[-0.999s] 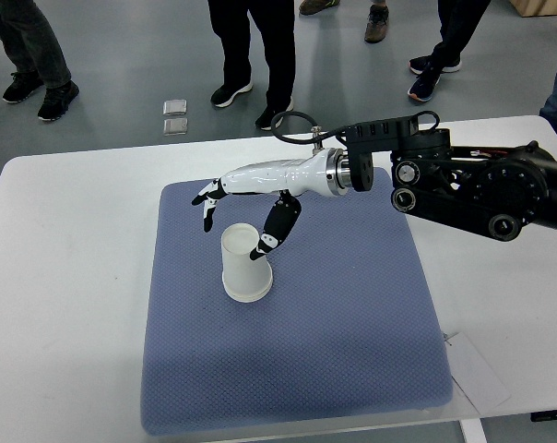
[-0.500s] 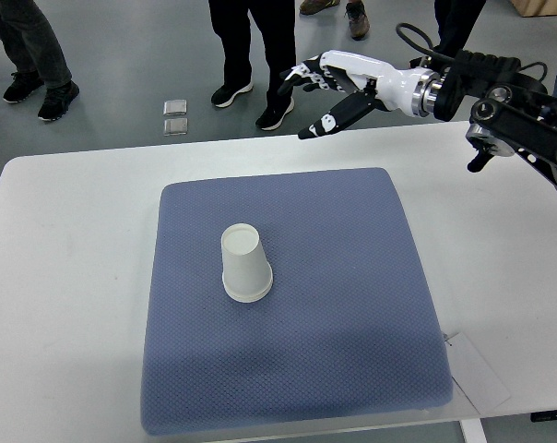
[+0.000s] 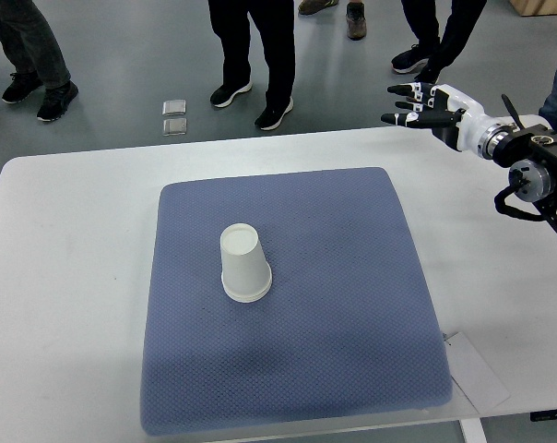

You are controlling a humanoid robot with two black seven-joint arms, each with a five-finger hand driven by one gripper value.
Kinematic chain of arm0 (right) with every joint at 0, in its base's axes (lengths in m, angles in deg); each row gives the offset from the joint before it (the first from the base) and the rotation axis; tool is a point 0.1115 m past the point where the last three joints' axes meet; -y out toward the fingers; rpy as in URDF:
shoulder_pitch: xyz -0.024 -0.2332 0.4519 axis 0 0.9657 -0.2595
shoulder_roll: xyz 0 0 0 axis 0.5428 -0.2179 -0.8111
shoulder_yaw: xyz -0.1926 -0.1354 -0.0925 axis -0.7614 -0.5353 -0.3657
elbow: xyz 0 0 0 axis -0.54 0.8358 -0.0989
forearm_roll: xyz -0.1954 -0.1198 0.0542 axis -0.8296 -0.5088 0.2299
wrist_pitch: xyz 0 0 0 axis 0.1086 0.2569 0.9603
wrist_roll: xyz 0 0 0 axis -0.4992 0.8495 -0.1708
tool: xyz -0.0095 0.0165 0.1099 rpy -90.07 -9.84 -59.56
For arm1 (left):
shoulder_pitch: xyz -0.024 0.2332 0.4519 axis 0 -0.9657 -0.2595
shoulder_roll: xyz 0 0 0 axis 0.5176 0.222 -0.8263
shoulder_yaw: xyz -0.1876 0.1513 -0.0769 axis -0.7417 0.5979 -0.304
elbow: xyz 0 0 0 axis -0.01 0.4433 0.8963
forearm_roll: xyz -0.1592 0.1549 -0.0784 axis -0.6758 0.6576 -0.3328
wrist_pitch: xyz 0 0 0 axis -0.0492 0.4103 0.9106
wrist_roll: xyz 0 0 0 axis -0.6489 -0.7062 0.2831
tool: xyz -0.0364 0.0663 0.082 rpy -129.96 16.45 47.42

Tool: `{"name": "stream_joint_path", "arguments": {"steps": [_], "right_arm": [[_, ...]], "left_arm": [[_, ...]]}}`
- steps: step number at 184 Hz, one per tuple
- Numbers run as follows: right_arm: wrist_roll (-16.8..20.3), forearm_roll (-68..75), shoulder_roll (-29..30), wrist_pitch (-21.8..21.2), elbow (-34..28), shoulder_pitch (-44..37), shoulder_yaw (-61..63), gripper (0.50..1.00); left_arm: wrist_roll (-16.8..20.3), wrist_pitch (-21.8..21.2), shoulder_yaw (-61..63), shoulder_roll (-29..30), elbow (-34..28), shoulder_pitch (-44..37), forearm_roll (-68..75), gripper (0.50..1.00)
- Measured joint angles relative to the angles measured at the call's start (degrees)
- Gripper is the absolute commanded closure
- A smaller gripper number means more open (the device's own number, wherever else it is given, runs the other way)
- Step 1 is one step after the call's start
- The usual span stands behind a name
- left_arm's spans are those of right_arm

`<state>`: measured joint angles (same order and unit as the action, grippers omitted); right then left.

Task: Stack paper cups

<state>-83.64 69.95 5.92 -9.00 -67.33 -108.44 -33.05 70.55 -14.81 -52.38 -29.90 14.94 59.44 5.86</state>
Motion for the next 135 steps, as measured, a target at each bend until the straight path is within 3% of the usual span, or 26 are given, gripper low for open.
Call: {"name": "stream_joint_path", "arguments": {"steps": [44, 135], "right_arm": [[-0.10, 7.68, 3.85, 3.04, 1.44, 2.58, 4.13, 0.585], [-0.80, 7.81, 8.48, 3.14, 2.98, 6.05, 10.18, 0.585]], "left_arm": [[0.01, 0.00, 0.00, 0.00, 0.00, 0.00, 0.00, 0.500], [0.04, 0.00, 0.00, 0.00, 0.00, 0.00, 0.00, 0.500]]}}
